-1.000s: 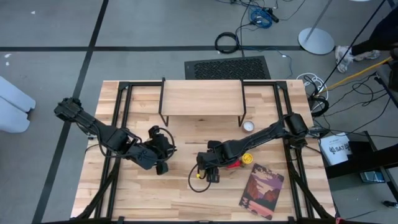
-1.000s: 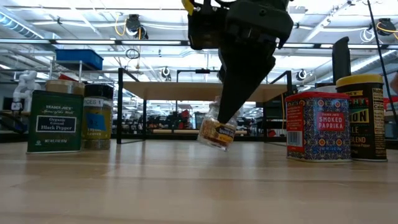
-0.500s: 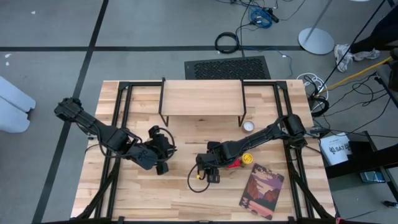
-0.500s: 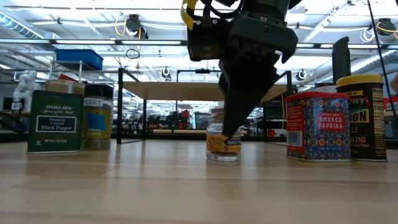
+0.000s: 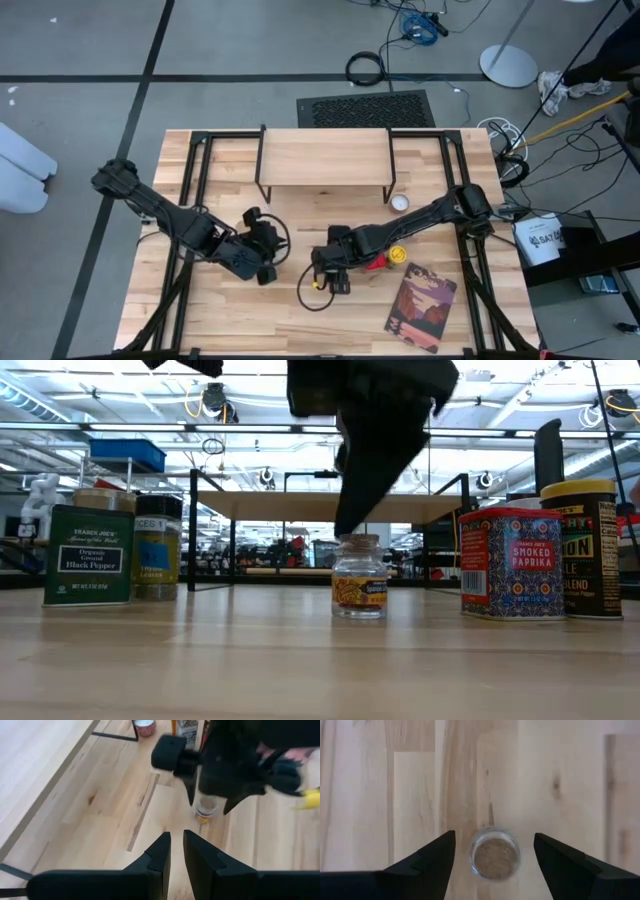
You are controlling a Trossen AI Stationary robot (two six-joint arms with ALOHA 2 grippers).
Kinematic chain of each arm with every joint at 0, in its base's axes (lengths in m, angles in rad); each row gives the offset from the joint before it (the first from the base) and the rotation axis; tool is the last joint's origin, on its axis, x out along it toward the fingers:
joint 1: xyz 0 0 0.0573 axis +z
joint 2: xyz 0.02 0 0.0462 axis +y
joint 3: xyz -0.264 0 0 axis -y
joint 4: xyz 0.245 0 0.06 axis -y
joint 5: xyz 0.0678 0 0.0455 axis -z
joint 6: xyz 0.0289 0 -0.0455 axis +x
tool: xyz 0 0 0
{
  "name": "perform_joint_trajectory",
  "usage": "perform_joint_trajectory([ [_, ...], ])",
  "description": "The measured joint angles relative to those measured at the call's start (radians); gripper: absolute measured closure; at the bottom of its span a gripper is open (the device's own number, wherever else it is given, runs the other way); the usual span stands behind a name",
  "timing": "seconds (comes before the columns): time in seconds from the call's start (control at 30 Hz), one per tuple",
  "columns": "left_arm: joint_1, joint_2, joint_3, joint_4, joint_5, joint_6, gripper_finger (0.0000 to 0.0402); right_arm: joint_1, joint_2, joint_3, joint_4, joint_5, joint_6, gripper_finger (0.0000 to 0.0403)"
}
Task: Shelf spices
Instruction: Put the transparent spice bottle into the center of the table
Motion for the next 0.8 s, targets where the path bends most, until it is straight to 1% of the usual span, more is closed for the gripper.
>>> perform_joint_trajectory([
  [0.1,-0.012,0.013,0.000,0.000,-0.019,0.000,0.0340,0.007,-0.001,0.063,-0.122,0.042,-0.009,0.0144],
  [0.23,-0.040,0.011,0.000,-0.001,-0.097,0.001,0.0331,0.019,-0.001,0.175,-0.318,0.099,-0.016,0.0144],
  [0.33,-0.059,-0.007,0.000,-0.001,-0.129,0.003,0.0310,0.031,-0.001,0.263,-0.454,0.104,-0.012,0.0144],
  [0.5,-0.072,-0.013,0.000,0.000,-0.161,0.029,0.0274,0.074,-0.001,0.427,-0.633,0.104,-0.008,0.0144],
  [0.57,-0.071,-0.014,0.000,0.000,-0.167,0.034,0.0263,0.094,-0.001,0.496,-0.706,0.121,0.008,0.0144],
  [0.67,-0.071,-0.014,0.000,0.000,-0.186,0.036,0.0253,0.126,-0.040,0.551,-0.756,0.159,0.041,0.0144],
  [0.8,-0.072,-0.014,0.000,0.019,-0.194,0.055,0.0251,0.174,-0.149,0.551,-0.770,0.223,0.085,0.0144],
])
